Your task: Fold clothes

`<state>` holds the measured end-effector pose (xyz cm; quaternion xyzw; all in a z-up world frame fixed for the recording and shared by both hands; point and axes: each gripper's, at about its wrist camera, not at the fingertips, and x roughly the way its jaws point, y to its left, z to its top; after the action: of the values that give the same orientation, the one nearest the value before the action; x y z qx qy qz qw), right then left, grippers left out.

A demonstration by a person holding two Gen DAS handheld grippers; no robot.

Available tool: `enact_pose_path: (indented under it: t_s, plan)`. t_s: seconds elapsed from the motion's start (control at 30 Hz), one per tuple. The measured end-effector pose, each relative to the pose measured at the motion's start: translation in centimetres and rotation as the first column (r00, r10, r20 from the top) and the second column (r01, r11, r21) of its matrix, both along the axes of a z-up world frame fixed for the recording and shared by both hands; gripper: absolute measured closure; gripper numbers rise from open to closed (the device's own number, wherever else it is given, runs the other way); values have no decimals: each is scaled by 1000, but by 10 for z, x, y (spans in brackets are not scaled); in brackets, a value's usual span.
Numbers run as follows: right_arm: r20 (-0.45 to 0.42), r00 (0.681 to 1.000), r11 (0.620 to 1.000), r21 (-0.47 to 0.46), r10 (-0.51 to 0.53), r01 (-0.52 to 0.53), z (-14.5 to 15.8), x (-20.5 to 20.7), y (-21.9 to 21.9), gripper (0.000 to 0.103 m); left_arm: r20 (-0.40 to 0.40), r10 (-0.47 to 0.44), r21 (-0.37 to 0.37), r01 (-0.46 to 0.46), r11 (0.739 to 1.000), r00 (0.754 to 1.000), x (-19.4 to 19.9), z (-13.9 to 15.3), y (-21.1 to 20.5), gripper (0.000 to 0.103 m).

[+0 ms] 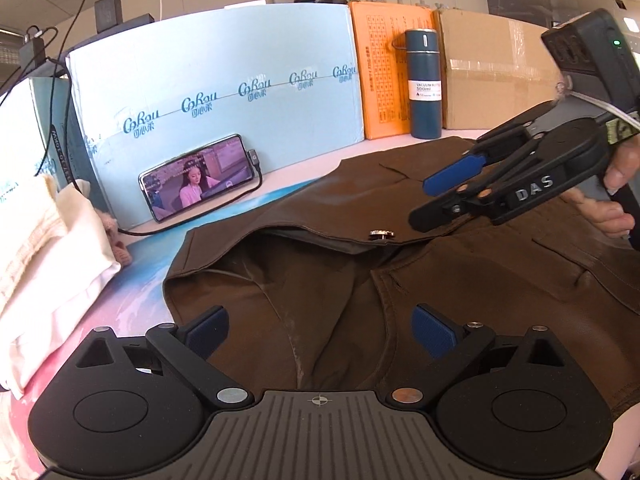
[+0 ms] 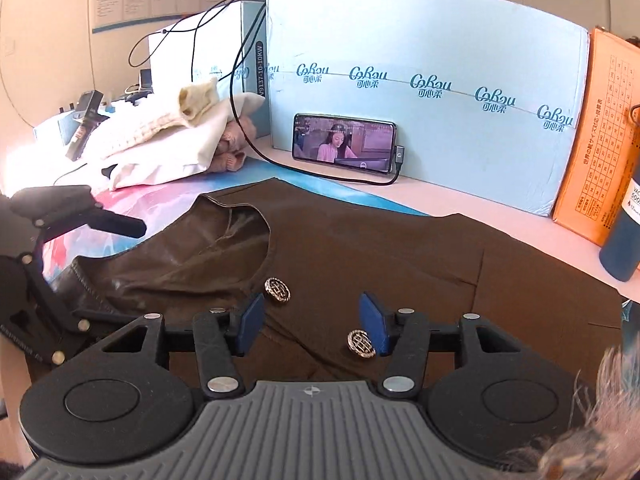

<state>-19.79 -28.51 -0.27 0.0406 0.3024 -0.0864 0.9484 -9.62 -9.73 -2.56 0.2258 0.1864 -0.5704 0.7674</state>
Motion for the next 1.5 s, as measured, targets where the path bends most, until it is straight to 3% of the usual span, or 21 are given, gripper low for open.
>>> enact_pose_path:
  t_s: [0.13, 0.27, 0.3, 0.37, 0.47, 0.57, 0.77, 0.97, 1.07, 1.13, 1.23, 1.5]
  plan:
    - [-74, 997, 1000, 2, 28, -27, -13, 17, -2, 52, 9, -22, -33, 22, 999, 1000, -8, 4, 13, 3]
    - [-65, 998, 999, 37, 13, -10, -10, 2, -6, 46, 14, -83, -75, 83, 994, 996, -18, 9, 28, 3]
    - [-46, 999, 999, 38, 0, 2, -5, -7, -6, 43, 15, -98, -85, 99, 991, 995, -20, 10, 31, 3]
    - [5, 1000, 1000, 3, 0, 0, 7, -29, -1, 24, 20, -129, -105, 130, 986, 991, -25, 12, 38, 2]
    - [82, 996, 995, -96, 41, -33, 21, -72, 13, 13, 78, -207, -110, 215, 970, 975, -48, 12, 45, 0]
    - [153, 984, 982, -181, 88, -60, 29, -119, 29, 0, 138, -315, -78, 327, 942, 939, -74, 9, 50, 0]
    - [262, 962, 974, -226, 79, -18, 24, -192, 55, 0, 173, -485, -15, 495, 869, 857, -117, 3, 54, 0]
    - [258, 966, 982, -172, -32, 79, 1, -226, 62, 0, 198, -572, 81, 568, 819, 796, -147, -20, 31, 0]
    - [218, 973, 982, -152, -81, 115, -11, -238, 66, 0, 206, -585, 83, 581, 809, 785, -152, -25, 26, 0]
    - [159, 980, 974, -173, -121, 149, -18, -243, 72, 0, 190, -561, 39, 565, 824, 806, -146, -23, 24, 0]
    - [105, 990, 969, -222, -91, 113, -28, -251, 87, 0, 141, -495, -37, 504, 863, 857, -134, -21, 20, 0]
    - [49, 999, 957, -288, -21, 34, -28, -250, 102, 0, 36, -412, -122, 413, 903, 911, -117, -16, 11, 0]
